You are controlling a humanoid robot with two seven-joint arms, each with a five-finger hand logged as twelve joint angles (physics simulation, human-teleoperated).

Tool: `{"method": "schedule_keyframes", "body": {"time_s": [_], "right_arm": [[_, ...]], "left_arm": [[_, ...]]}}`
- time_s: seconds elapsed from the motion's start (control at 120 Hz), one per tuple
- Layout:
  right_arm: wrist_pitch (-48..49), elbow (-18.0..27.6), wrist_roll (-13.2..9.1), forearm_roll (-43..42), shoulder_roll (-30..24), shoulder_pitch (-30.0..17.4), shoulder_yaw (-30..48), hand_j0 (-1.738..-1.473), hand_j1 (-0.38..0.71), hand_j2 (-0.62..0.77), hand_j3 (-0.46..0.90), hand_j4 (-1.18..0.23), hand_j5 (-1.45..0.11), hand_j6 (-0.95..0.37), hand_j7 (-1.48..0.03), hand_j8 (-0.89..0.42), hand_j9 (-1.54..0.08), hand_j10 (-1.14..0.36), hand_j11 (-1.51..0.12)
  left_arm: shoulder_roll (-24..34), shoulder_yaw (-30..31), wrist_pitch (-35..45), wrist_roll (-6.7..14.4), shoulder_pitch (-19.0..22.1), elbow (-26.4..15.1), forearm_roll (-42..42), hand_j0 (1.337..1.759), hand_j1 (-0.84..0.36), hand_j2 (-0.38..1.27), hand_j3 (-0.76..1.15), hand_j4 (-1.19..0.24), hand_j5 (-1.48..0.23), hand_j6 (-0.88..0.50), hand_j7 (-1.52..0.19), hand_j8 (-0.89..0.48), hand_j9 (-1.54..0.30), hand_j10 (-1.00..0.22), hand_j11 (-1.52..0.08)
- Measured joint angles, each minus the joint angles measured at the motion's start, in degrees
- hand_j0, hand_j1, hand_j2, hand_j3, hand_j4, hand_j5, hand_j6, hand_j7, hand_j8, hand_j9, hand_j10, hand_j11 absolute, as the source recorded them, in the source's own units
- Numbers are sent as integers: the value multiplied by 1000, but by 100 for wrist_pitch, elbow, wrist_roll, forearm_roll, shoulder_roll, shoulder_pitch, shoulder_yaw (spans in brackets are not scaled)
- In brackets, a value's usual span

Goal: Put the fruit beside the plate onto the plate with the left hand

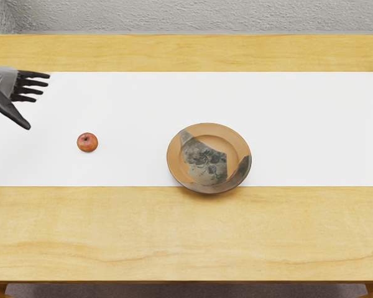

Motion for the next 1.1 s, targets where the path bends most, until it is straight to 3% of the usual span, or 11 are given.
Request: {"method": "schedule_keyframes", "body": {"time_s": [0.175, 0.258, 0.5, 0.65, 0.883, 1.1], "right_arm": [[-1, -1, 0, 7, 0, -64, 0, -1658, -349, 0, 0, 0, 0, 0, 0, 0, 0, 0, 0], [-1, -2, 0, 8, 0, -93, 0, -1658, -349, 0, 0, 0, 0, 0, 0, 0, 0, 0, 0], [-1, -4, 0, 8, 0, -114, 0, -1658, -349, 0, 0, 0, 0, 0, 0, 0, 0, 0, 0], [-1, -4, 0, 8, 0, -116, 0, -1658, -349, 0, 0, 0, 0, 0, 0, 0, 0, 0, 0], [-1, -4, 0, 8, 0, -117, 0, -1658, -349, 0, 0, 0, 0, 0, 0, 0, 0, 0, 0], [-1, -4, 0, 8, 0, -117, 0, -1658, -349, 0, 0, 0, 0, 0, 0, 0, 0, 0, 0]], "left_arm": [[-21, -1, 0, 18, 161, 134, 56, 1658, 335, 3, 0, -13, -16, -14, -16, -13, -16, -13, -15], [-434, 3, 0, 22, 310, 157, 144, 1658, 335, 3, 0, -14, -16, -14, -16, -13, -16, -13, -16], [-624, 20, 82, 19, 540, -27, 339, 1658, 333, 3, 0, -15, -18, -16, -18, -15, -18, -15, -18], [-628, 76, 1067, 0, 481, -201, 368, 1658, 331, 4, 0, -17, -21, -18, -20, -17, -20, -17, -20], [-964, 351, 3215, -5, 460, -881, 499, 1658, 326, 5, 0, -21, -26, -22, -26, -22, -26, -21, -26], [-1181, 439, 4136, -45, 488, -1543, 517, 1658, 325, 5, 0, -22, -27, -22, -27, -22, -27, -22, -27]]}}
